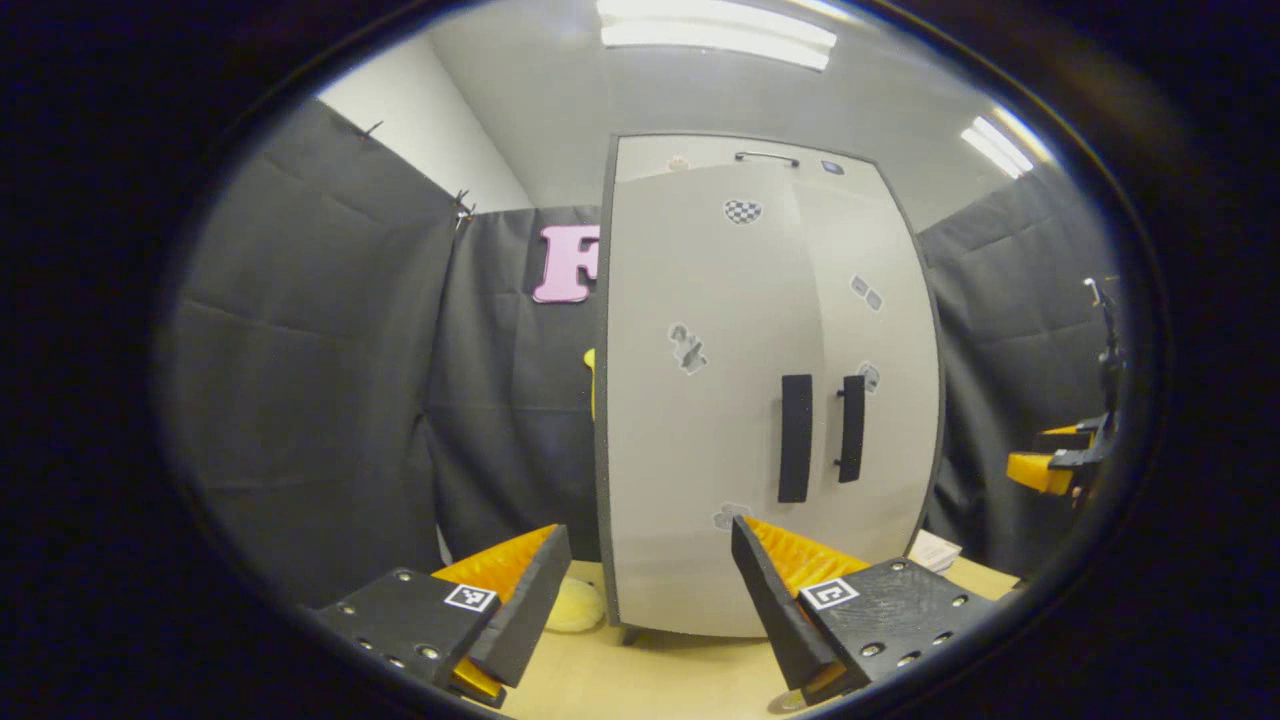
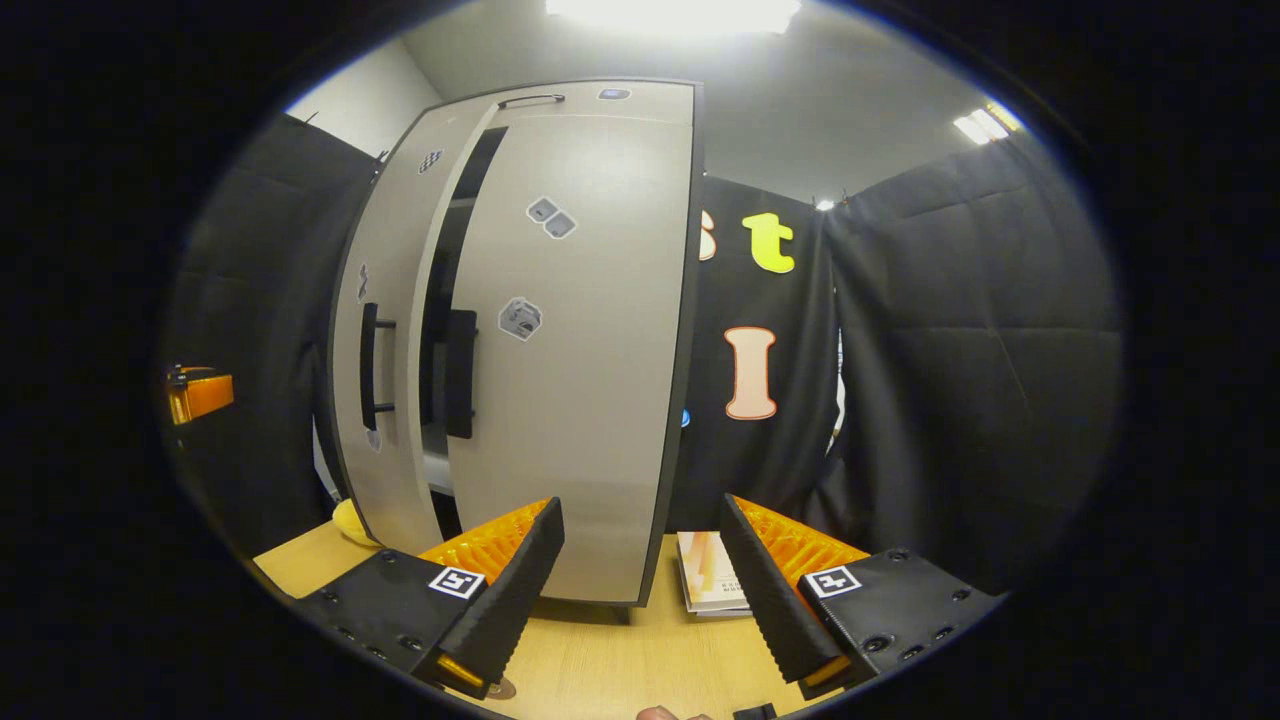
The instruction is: Grasp the bottle in the cabinet with the left hand and place it on the coaster, then close the right door with the right hand and the left door with the left hand.
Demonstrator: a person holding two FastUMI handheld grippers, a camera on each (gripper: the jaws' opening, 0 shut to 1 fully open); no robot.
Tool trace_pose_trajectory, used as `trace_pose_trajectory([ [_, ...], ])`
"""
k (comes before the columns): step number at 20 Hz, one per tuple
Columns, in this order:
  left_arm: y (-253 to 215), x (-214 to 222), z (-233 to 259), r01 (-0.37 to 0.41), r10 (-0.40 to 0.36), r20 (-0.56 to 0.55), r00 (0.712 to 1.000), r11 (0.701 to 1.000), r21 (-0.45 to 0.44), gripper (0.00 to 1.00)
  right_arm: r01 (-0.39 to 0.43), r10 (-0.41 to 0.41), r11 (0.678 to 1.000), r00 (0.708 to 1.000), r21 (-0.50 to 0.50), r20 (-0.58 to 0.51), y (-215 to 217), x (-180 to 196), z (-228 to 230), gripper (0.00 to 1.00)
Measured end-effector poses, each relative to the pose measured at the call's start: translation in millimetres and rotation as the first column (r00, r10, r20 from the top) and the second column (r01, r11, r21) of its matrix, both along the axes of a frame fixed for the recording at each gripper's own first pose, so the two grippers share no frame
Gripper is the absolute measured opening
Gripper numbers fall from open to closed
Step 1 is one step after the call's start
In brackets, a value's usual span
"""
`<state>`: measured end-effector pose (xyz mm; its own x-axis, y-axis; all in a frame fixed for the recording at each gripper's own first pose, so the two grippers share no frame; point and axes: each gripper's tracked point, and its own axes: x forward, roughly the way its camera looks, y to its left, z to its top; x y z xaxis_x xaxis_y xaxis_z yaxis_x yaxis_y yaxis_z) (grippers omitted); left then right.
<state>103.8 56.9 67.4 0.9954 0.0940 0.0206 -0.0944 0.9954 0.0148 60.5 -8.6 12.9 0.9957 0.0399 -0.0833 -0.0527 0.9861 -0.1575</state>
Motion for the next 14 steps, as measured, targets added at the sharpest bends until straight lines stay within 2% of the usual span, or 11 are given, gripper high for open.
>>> trace_pose_trajectory([
  [1, -5, 1, -2, 0.02, -0.02, 0.004, 1.0, 1.0, -0.021, 0.94, 0.013, -0.013, 1.0, 1.0, 0.023, -0.007, 1, -1, -3, 1.0],
  [3, -2, 3, -4, 0.028, -0.028, 0.0, 1.0, 1.0, 0.012, 0.94, 0.025, -0.025, 0.997, 1.0, 0.069, -0.009, 5, -5, -3, 1.0],
  [4, 5, 3, -6, 0.024, -0.024, -0.008, 1.0, 0.999, 0.036, 0.99, 0.033, -0.032, 0.996, 0.999, 0.086, -0.007, 5, -8, -3, 1.0],
  [5, 8, 2, -6, 0.022, -0.021, -0.014, 1.0, 0.999, 0.05, 0.94, 0.047, -0.047, 0.994, 0.999, 0.095, -0.002, 3, -11, -3, 1.0],
  [7, 10, 3, -7, 0.022, -0.021, -0.02, 1.0, 0.999, 0.033, 0.94, 0.083, -0.083, 0.992, 0.997, 0.096, -0.001, -3, -18, -5, 1.0],
  [8, 10, 3, -8, 0.019, -0.019, -0.024, 1.0, 1.0, 0.014, 0.94, 0.097, -0.097, 0.991, 0.995, 0.095, -0.005, -5, -21, -8, 0.96],
  [9, 10, 3, -10, 0.011, -0.012, -0.025, 1.0, 1.0, -0.005, 0.99, 0.109, -0.108, 0.989, 0.994, 0.097, -0.014, -6, -23, -11, 1.0],
  [10, 10, 2, -11, 0.004, -0.005, -0.023, 1.0, 1.0, -0.018, 0.94, 0.116, -0.114, 0.988, 0.993, 0.101, -0.024, -6, -24, -14, 0.96],
  [11, 12, 2, -10, -0.007, 0.007, -0.02, 1.0, 1.0, -0.028, 0.94, 0.12, -0.117, 0.987, 0.993, 0.109, -0.035, -5, -26, -15, 1.0],
  [14, 21, 4, -12, -0.07, 0.069, -0.033, 0.997, 0.997, -0.036, 0.94, 0.118, -0.116, 0.986, 0.993, 0.119, -0.025, -4, -27, -9, 1.0],
])
